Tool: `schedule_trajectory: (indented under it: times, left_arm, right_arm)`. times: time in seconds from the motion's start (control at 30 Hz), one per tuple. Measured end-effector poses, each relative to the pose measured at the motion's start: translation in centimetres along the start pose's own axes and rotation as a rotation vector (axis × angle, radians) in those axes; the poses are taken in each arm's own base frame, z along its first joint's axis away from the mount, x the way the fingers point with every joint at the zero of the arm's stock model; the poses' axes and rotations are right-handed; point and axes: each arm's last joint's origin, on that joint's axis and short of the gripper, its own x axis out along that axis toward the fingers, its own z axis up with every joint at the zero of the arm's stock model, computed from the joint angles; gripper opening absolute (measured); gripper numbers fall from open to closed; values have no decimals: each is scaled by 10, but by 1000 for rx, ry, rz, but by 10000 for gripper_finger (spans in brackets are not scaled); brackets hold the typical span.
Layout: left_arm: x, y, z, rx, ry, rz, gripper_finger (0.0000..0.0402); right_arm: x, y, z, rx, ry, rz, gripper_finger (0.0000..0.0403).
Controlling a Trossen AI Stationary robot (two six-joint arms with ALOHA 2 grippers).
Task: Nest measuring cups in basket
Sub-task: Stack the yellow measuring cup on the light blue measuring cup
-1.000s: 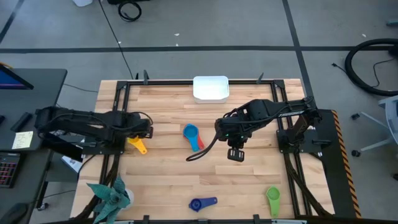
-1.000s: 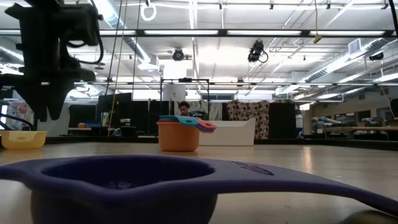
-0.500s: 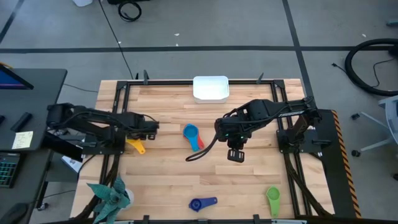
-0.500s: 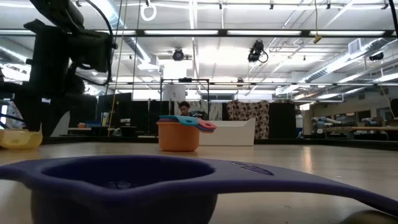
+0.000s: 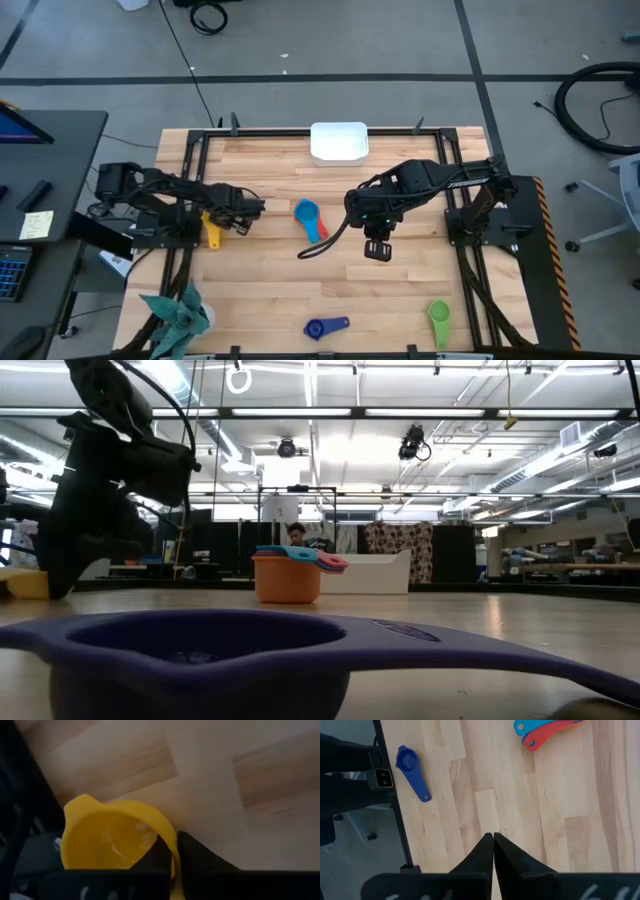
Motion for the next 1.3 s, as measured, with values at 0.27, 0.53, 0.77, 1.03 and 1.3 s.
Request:
schedule_trajectory:
  times: [0.27, 0.53, 0.77, 1.03, 1.3]
  left_arm:
    - [-26, -15, 9, 72, -4, -149, 17]
    - [-110, -48, 26, 102, -186, -389, 16]
    - [-190, -67, 38, 170, -389, -552, 16]
    - [-217, -122, 55, 279, -397, -585, 16]
    - [-191, -173, 71, 360, -296, -489, 16]
  right_arm:
    - [0, 0, -1, -107, 8, -6, 18]
    - [-2, 0, -7, -231, 43, -14, 18]
    - [-18, 7, -21, -305, 8, 12, 18]
    - [-43, 10, -41, -293, -71, 4, 18]
    - [-51, 14, -50, -292, -106, -18, 18]
